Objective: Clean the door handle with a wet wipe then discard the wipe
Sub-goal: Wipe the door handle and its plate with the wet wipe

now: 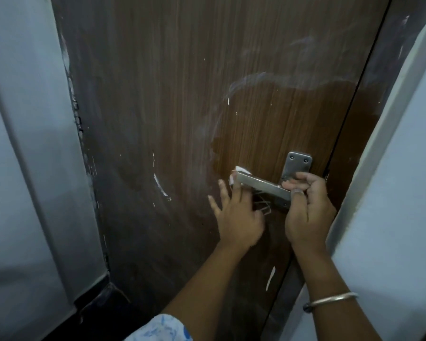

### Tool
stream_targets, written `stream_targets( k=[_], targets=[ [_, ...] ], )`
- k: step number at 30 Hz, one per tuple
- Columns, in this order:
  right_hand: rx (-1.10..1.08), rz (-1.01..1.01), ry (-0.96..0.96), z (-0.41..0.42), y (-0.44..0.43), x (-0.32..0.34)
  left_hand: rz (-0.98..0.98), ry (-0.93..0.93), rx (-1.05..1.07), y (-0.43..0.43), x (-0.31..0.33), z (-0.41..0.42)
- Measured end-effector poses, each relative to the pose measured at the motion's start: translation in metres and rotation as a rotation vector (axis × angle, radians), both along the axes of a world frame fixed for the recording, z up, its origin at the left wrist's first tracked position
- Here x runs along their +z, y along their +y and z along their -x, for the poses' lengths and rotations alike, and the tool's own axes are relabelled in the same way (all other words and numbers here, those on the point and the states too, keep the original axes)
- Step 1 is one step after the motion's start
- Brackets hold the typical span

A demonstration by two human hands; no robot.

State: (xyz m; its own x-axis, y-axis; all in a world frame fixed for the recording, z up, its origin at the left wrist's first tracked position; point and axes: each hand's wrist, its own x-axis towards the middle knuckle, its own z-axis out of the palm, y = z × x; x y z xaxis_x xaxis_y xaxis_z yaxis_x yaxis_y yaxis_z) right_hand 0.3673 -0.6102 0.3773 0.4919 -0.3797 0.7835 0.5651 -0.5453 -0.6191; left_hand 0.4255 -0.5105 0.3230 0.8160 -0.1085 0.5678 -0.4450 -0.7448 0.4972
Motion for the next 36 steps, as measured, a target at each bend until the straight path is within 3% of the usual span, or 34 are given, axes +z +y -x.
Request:
stream_targets(
  k=[2,5,9,13,23,27,32,36],
  targets=[
    [-0.018,0.009,0.013,0.0,-0.001,0.001,-0.103,-0.069,-0.047,-0.005,-0.003,0.007],
    [-0.051,0.018,0.016,-0.001,-0.001,0.002,-0.064,-0.036,-0.035,-0.011,-0.004,0.013],
    [-0.083,0.037,0.024,-0.001,-0.002,0.002,-0.175,-0.125,-0.076,-0.018,-0.003,0.021],
    [-0.086,0.053,0.012,0.001,-0.002,0.002,-0.128,-0.092,-0.026,-0.021,-0.003,0.023],
    [-0.118,0.094,-0.005,0.001,0.0,0.002,-0.441,-0.214,0.022,-0.005,-0.003,0.02],
    [-0.12,0.164,-0.017,0.003,0.0,0.002,-0.333,-0.153,0.059,-0.008,-0.007,0.018],
    [-0.132,0.182,-0.036,0.002,0.001,0.001,-0.408,-0.197,0.03,-0.002,-0.009,0.012],
    [-0.141,0.188,-0.049,0.0,0.001,0.0,-0.293,-0.084,0.091,0.006,-0.01,0.006]
  ],
)
